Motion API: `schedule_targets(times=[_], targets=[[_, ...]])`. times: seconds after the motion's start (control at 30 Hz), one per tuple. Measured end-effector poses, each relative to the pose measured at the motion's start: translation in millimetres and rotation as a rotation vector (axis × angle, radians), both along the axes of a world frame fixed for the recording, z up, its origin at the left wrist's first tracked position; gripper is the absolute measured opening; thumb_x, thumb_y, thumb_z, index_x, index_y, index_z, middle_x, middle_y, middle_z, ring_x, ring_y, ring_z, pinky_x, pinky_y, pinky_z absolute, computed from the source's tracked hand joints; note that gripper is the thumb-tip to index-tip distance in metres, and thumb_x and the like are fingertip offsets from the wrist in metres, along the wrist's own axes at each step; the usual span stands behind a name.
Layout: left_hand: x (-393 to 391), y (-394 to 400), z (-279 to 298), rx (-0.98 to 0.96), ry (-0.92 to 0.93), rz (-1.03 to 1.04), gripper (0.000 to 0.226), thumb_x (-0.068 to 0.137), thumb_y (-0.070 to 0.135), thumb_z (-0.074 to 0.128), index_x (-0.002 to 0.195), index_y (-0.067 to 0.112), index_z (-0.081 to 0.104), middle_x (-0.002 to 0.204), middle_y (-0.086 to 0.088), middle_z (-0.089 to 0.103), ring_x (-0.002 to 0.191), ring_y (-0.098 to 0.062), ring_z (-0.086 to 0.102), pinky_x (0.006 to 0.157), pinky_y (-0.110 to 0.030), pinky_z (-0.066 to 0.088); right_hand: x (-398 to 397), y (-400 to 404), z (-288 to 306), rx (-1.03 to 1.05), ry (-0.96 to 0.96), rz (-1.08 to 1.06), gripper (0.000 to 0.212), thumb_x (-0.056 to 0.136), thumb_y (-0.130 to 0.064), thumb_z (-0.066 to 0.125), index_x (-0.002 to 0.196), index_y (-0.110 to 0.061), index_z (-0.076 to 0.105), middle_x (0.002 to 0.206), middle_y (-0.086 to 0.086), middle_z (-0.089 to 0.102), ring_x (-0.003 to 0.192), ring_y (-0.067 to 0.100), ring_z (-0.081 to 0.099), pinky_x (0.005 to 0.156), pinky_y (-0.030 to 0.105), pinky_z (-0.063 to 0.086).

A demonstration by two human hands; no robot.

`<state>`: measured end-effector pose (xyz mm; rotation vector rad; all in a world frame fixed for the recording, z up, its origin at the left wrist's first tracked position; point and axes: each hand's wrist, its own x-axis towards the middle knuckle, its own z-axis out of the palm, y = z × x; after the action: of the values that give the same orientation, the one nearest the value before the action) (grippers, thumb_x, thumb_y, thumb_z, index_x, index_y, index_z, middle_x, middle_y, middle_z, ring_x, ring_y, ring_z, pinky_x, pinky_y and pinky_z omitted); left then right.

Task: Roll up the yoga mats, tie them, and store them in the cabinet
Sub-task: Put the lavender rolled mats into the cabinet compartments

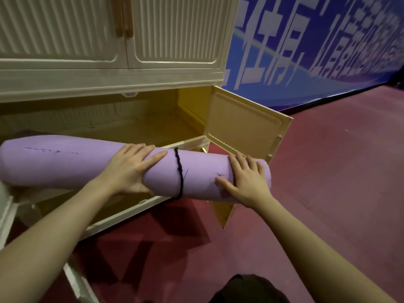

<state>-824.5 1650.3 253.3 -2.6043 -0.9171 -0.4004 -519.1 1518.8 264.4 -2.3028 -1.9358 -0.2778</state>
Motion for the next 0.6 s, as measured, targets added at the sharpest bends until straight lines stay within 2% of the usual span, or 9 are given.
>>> schedule_targets(times=[0.1,0.2,0.27,0.43,0.53,0.6], targets=[[0,2,6,0.01,-0.013,0.039,0.119,0.039,0.075,0.076,0.139,0.022,0.038,0.124,-0.019,0.059,0.105,-0.04,0.06,0.09,-0.043,0.044,-19,20,4,0.007,0.001,0.034,0.108,0.064,-0.087,0.005,0.151,-0.023,0.02,0.158,0.009,0.017,0.143,0.036,0.013,0.111,0.052,0.009],[2,9,10,0.019,-0.036,0.069,0.123,0.034,0.072,0.081,0.138,0.023,0.036,0.121,-0.021,0.06,0.102,-0.04,0.061,0.088,-0.047,0.047,-29,40,4,0.055,-0.016,0.054,0.103,0.069,-0.085,0.009,0.151,-0.024,0.019,0.158,0.011,0.015,0.143,0.037,0.011,0.111,0.058,0.006],[5,16,15,0.031,-0.058,0.093,0.122,0.035,0.072,0.081,0.138,0.025,0.036,0.12,-0.021,0.061,0.101,-0.04,0.061,0.086,-0.049,0.049,-31,54,7,0.099,-0.005,0.058,0.094,0.076,-0.081,0.013,0.15,-0.024,0.026,0.157,0.014,0.02,0.143,0.039,0.016,0.109,0.062,0.008],[11,39,22,0.03,-0.08,0.18,0.123,0.033,0.074,0.08,0.138,0.029,0.034,0.117,-0.021,0.062,0.097,-0.04,0.062,0.083,-0.049,0.05,-30,93,17,0.179,-0.011,0.122,0.071,0.088,-0.065,0.03,0.139,-0.019,0.049,0.139,0.021,0.047,0.127,0.044,0.043,0.097,0.065,0.032],[15,55,24,0.037,-0.099,0.231,0.122,0.036,0.075,0.078,0.14,0.03,0.032,0.12,-0.021,0.061,0.101,-0.04,0.062,0.085,-0.05,0.05,-26,124,20,0.193,-0.025,0.161,0.066,0.09,-0.061,0.03,0.139,-0.02,0.049,0.137,0.019,0.05,0.126,0.043,0.044,0.097,0.064,0.033],[16,64,21,0.036,-0.095,0.259,0.121,0.039,0.076,0.076,0.142,0.031,0.031,0.122,-0.02,0.06,0.104,-0.04,0.061,0.087,-0.051,0.049,-21,142,17,0.203,-0.033,0.196,0.065,0.092,-0.063,0.026,0.139,-0.023,0.046,0.138,0.017,0.05,0.127,0.042,0.042,0.1,0.063,0.028]])
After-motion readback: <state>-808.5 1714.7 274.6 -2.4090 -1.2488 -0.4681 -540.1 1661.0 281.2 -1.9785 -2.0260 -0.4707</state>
